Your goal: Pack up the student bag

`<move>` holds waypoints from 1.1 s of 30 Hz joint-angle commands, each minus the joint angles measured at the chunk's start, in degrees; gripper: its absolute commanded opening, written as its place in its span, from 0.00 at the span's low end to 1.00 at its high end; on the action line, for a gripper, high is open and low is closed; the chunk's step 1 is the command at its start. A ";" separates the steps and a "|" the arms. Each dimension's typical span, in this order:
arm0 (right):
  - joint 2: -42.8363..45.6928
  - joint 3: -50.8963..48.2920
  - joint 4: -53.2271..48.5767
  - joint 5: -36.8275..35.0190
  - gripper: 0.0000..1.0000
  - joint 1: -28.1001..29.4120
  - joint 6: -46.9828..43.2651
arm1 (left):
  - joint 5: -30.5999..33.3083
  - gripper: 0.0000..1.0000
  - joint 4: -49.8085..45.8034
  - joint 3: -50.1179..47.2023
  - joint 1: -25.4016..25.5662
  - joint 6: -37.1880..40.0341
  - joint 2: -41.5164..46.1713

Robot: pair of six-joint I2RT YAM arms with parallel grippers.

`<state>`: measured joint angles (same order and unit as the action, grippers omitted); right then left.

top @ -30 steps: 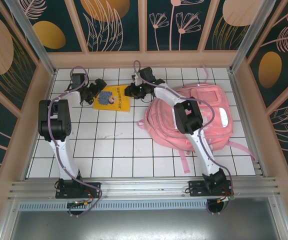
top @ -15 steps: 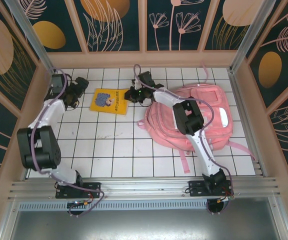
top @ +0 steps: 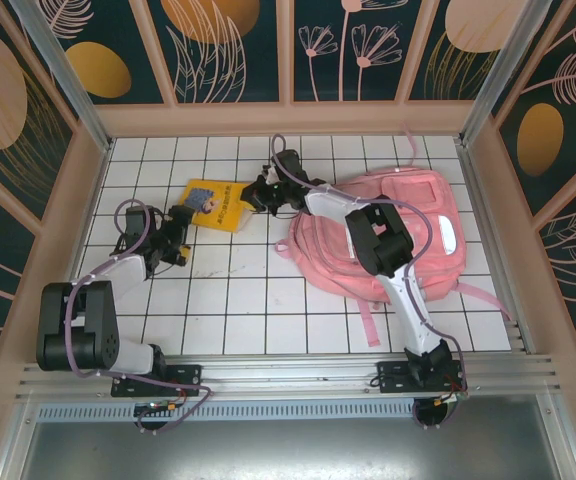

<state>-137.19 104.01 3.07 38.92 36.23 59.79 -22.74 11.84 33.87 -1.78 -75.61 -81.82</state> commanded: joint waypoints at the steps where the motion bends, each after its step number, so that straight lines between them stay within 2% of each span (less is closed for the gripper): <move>1: 4.74 -1.28 3.51 1.91 0.06 1.87 3.56 | -1.78 0.96 10.61 -1.40 0.59 -5.14 -2.46; 10: 7.38 -6.20 8.20 1.85 0.06 2.42 6.93 | -1.65 0.89 17.76 -3.35 0.81 -7.73 -7.03; 15: 8.64 -9.11 10.66 1.43 0.06 2.96 8.50 | -2.38 0.76 26.38 -3.20 0.98 -10.88 -11.53; 18: 8.78 -10.58 11.52 1.26 0.06 3.29 9.47 | -1.52 0.69 27.63 -2.33 1.75 -11.22 -11.91; 25: 8.69 -13.13 13.76 0.46 0.06 3.90 11.14 | -0.70 0.39 29.97 -3.10 2.13 -11.47 -11.47; 29: 8.78 -13.05 12.78 0.11 0.07 4.05 10.45 | -1.72 0.27 32.19 -3.75 2.13 -11.62 -12.88; 33: 9.42 -12.99 10.90 -0.48 0.12 4.05 8.50 | -1.97 0.10 31.93 -3.66 2.13 -9.91 -12.91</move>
<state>-131.59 91.33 13.93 37.43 38.96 69.52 -23.59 39.13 30.00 0.08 -85.54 -94.61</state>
